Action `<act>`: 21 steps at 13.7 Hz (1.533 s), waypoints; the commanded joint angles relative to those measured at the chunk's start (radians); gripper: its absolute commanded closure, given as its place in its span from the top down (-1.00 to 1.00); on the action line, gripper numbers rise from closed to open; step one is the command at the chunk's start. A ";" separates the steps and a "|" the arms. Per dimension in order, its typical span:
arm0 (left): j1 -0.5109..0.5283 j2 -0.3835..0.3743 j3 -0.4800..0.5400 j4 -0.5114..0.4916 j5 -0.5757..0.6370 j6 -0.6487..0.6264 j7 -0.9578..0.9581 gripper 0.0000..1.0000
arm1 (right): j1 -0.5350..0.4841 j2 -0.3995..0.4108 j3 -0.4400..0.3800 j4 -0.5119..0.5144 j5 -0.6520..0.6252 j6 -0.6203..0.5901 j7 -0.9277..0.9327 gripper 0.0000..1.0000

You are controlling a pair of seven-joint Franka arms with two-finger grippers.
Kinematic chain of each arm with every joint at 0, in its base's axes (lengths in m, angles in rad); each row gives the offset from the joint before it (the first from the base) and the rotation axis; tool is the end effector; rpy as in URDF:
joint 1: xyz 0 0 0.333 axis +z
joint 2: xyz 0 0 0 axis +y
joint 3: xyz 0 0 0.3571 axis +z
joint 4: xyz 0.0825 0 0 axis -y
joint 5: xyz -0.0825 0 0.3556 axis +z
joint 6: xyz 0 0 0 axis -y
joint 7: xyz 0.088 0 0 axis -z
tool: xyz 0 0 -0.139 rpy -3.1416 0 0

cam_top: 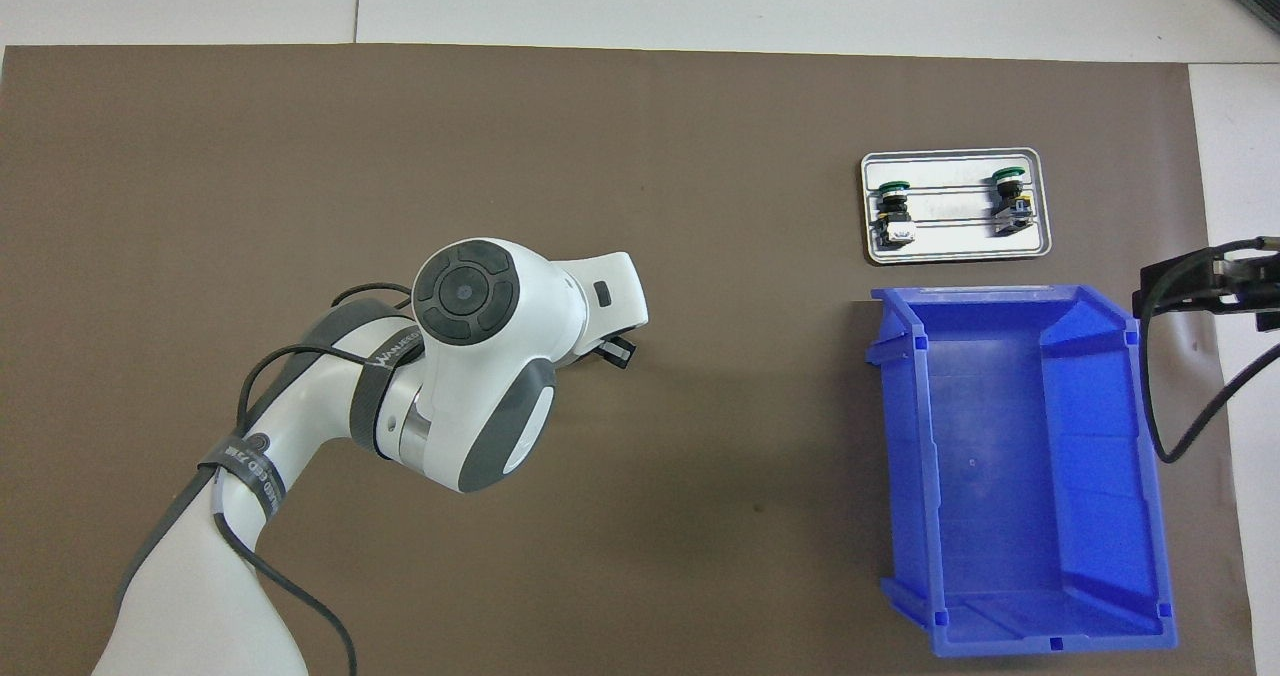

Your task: Place and press button with both arms

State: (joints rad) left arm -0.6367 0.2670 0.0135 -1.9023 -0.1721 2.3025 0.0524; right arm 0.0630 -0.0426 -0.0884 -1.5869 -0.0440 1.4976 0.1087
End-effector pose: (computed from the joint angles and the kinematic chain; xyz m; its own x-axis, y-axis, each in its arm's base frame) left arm 0.4988 -0.3686 0.3979 0.8394 -0.5273 0.1321 -0.5421 -0.8300 0.1312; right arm 0.5016 -0.0202 0.6423 0.9897 -0.1365 -0.0422 -0.1346 -0.9899 0.0451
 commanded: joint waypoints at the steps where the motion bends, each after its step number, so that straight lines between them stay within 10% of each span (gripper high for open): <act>1: -0.027 0.044 0.014 0.016 0.049 0.037 -0.043 -1.00 | -0.015 -0.017 0.009 -0.015 0.007 -0.008 -0.032 1.00; 11: -0.015 -0.060 0.020 0.026 0.079 -0.064 -0.048 -1.00 | -0.015 -0.017 0.007 -0.015 0.007 -0.008 -0.030 1.00; 19: 0.264 -0.196 0.023 0.025 0.080 -0.357 -0.046 -1.00 | -0.011 -0.017 0.009 -0.015 0.009 -0.008 -0.023 1.00; 20: 0.294 -0.204 0.026 0.029 0.080 -0.407 -0.043 -0.72 | 0.007 -0.017 0.010 -0.015 0.009 -0.007 -0.018 1.00; 21: 0.334 -0.209 0.028 0.028 0.085 -0.425 -0.017 0.26 | 0.030 -0.017 0.010 -0.015 0.010 0.004 -0.014 1.00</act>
State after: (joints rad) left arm -0.3593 0.0875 0.0481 -1.8645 -0.1071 1.9320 0.0274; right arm 0.0721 -0.0426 -0.0872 -1.5869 -0.0440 1.4977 0.1087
